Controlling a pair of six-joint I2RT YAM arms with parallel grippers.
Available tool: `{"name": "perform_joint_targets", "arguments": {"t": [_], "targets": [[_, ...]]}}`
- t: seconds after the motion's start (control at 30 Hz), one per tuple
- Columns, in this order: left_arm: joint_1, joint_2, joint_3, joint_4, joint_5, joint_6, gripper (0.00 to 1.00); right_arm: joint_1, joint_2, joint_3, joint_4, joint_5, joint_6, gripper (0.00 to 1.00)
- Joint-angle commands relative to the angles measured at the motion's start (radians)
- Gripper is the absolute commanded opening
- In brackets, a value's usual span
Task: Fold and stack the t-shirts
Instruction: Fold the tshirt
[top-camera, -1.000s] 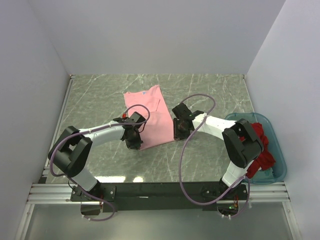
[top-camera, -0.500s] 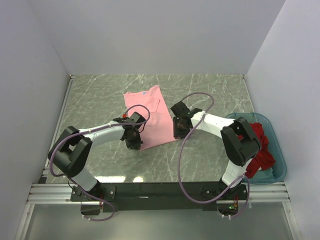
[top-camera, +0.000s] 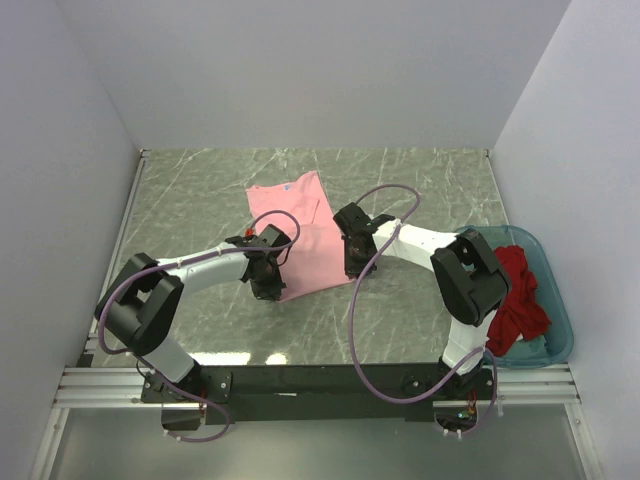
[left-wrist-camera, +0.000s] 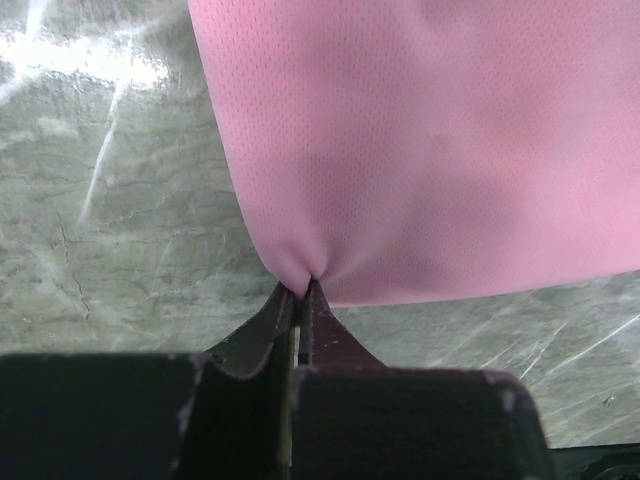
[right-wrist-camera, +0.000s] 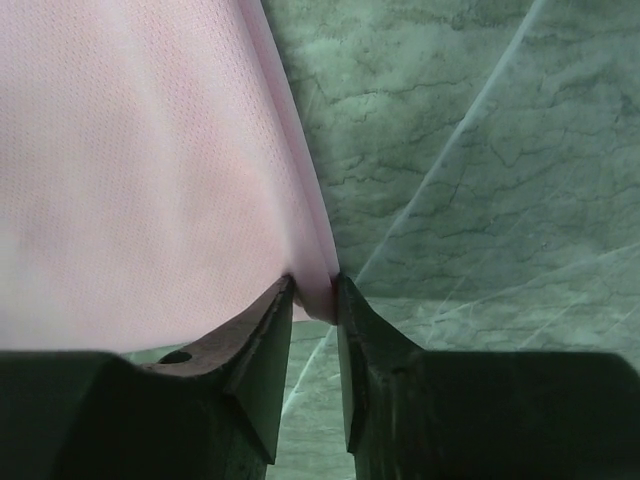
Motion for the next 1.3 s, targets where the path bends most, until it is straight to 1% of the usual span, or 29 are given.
{"name": "perform_joint_targets", "arguments": {"t": [0.0,0.07,0.1,0.2,0.27,0.33,0.4,0.43,0.5,0.53,0.57,0.6,0.63,0.67,0.7,0.77,0.8,0.87,0.93,1.03,1.07,1.13,1.17,1.2,1.27], "targets": [[-0.007,-0.002,-0.04,-0.071,0.023,0.018,0.01,0.012,0.05,-0.025,-0.095,0.033,0.014,0.26],[-0.007,0.0,-0.041,-0.072,0.023,0.02,0.01,0.012,0.05,-0.031,-0.103,0.03,0.011,0.2],[-0.007,-0.002,-0.041,-0.078,0.022,0.02,0.01,0.012,0.049,-0.032,-0.1,0.03,0.008,0.13],[-0.007,-0.014,-0.037,-0.109,0.008,0.026,0.01,0.014,0.007,-0.045,-0.112,0.041,-0.003,0.0],[-0.009,-0.038,-0.052,-0.147,0.029,0.037,0.01,0.015,-0.042,-0.063,-0.133,0.042,-0.016,0.0],[-0.017,-0.1,-0.069,-0.193,0.046,0.04,0.01,0.022,-0.104,-0.104,-0.178,0.029,-0.024,0.0],[-0.049,-0.178,-0.098,-0.235,0.062,0.026,0.01,0.034,-0.16,-0.146,-0.222,-0.019,-0.035,0.0],[-0.066,-0.204,-0.105,-0.276,0.065,0.02,0.01,0.051,-0.216,-0.19,-0.24,-0.039,-0.039,0.0],[-0.128,-0.283,-0.128,-0.327,0.069,-0.017,0.01,0.08,-0.278,-0.226,-0.315,-0.076,-0.044,0.0],[-0.151,-0.308,-0.135,-0.353,0.086,-0.031,0.01,0.095,-0.339,-0.244,-0.346,-0.079,-0.041,0.0],[-0.202,-0.336,-0.145,-0.408,0.106,-0.049,0.01,0.132,-0.373,-0.252,-0.377,-0.079,-0.039,0.0],[-0.234,-0.394,-0.148,-0.433,0.117,-0.104,0.01,0.147,-0.404,-0.256,-0.439,-0.109,-0.035,0.0],[-0.268,-0.429,-0.148,-0.46,0.144,-0.136,0.01,0.164,-0.465,-0.259,-0.467,-0.12,-0.023,0.0],[-0.346,-0.463,-0.147,-0.501,0.161,-0.173,0.01,0.187,-0.494,-0.258,-0.497,-0.129,-0.016,0.0],[-0.381,-0.532,-0.144,-0.522,0.172,-0.249,0.01,0.198,-0.523,-0.255,-0.552,-0.149,-0.012,0.0],[-0.452,-0.621,-0.133,-0.554,0.189,-0.319,0.01,0.204,-0.594,-0.237,-0.598,-0.148,0.0,0.0],[-0.457,-0.641,-0.129,-0.577,0.198,-0.348,0.01,0.201,-0.612,-0.224,-0.638,-0.148,0.001,0.0],[-0.455,-0.67,-0.089,-0.598,0.189,-0.365,0.01,0.201,-0.625,-0.157,-0.675,-0.117,-0.001,0.0],[-0.449,-0.674,-0.055,-0.606,0.163,-0.362,0.01,0.196,-0.604,-0.082,-0.704,-0.1,-0.009,0.0],[-0.388,-0.632,-0.021,-0.568,0.17,-0.295,0.01,0.183,-0.554,0.012,-0.712,-0.1,-0.03,0.0],[-0.341,-0.611,-0.014,-0.557,0.181,-0.275,0.01,0.18,-0.541,0.032,-0.71,-0.097,-0.036,0.0],[-0.292,-0.594,-0.001,-0.534,0.183,-0.212,0.01,0.164,-0.501,0.087,-0.71,-0.093,-0.059,0.0],[-0.234,-0.579,0.019,-0.529,0.186,-0.188,0.01,0.158,-0.487,0.105,-0.712,-0.09,-0.068,0.0],[-0.206,-0.571,0.031,-0.528,0.183,-0.14,0.01,0.152,-0.459,0.145,-0.718,-0.086,-0.082,0.0],[-0.134,-0.549,0.071,-0.535,0.181,-0.099,0.01,0.144,-0.432,0.185,-0.722,-0.085,-0.098,0.0]]}}
